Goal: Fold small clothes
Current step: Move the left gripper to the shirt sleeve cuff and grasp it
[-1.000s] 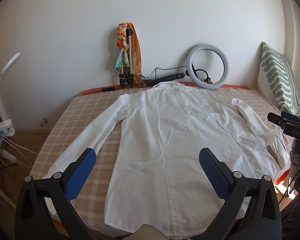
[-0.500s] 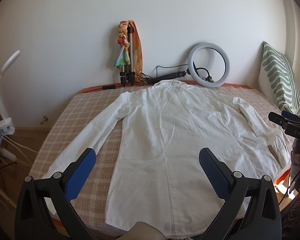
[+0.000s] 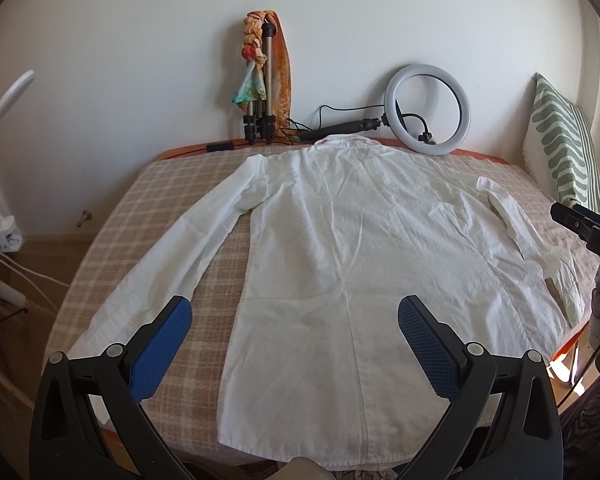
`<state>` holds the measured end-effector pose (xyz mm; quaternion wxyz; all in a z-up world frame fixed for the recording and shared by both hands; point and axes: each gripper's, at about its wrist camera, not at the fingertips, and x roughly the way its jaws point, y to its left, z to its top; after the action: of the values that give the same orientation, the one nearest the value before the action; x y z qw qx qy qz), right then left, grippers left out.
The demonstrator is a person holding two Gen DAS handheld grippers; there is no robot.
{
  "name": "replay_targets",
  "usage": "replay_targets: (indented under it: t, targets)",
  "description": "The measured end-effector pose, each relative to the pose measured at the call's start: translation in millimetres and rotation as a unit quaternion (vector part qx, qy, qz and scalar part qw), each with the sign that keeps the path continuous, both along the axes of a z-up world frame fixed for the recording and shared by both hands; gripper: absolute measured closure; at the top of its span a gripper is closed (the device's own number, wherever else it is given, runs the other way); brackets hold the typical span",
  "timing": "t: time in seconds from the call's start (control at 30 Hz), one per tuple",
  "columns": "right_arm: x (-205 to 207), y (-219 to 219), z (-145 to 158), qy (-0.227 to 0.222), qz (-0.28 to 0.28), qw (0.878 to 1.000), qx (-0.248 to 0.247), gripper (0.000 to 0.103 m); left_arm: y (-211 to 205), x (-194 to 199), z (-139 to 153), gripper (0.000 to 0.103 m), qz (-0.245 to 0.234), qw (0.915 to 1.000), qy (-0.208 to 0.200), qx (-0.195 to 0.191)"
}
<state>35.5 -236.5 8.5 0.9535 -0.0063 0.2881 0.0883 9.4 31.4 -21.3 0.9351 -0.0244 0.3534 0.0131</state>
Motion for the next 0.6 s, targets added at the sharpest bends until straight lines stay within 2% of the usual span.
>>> replay_targets:
  t: [0.13, 0.2, 0.3, 0.4, 0.6]
  targets:
    - [2.1, 9.5, 0.7, -0.002, 0.002, 1.0, -0.008, 0.001, 11.1, 4.4, -10.5, 0.009, 0.011, 0.9998, 0.014, -0.008]
    - [2.5, 14.2, 1.7, -0.003, 0.005, 1.0, -0.008, 0.002, 18.0, 4.0, -13.7, 0.01, 0.017, 0.9998, 0.009, -0.011]
    - [3.6, 20.3, 2.6, -0.004, 0.008, 1.0, -0.009, 0.004, 27.1, 3.9, -16.7, 0.02, 0.017, 0.9998, 0.008, -0.008]
    - [5.7, 28.2, 4.3, -0.005, 0.01, 1.0, -0.008, 0.004, 38.6, 5.7, -18.6, 0.021, 0.02, 0.9996, 0.017, -0.005]
    - [8.2, 44.5, 8.1, -0.011, 0.021, 1.0, -0.007, 0.004, 67.0, 0.5, -25.2, 0.022, 0.033, 0.9972, 0.031, -0.059]
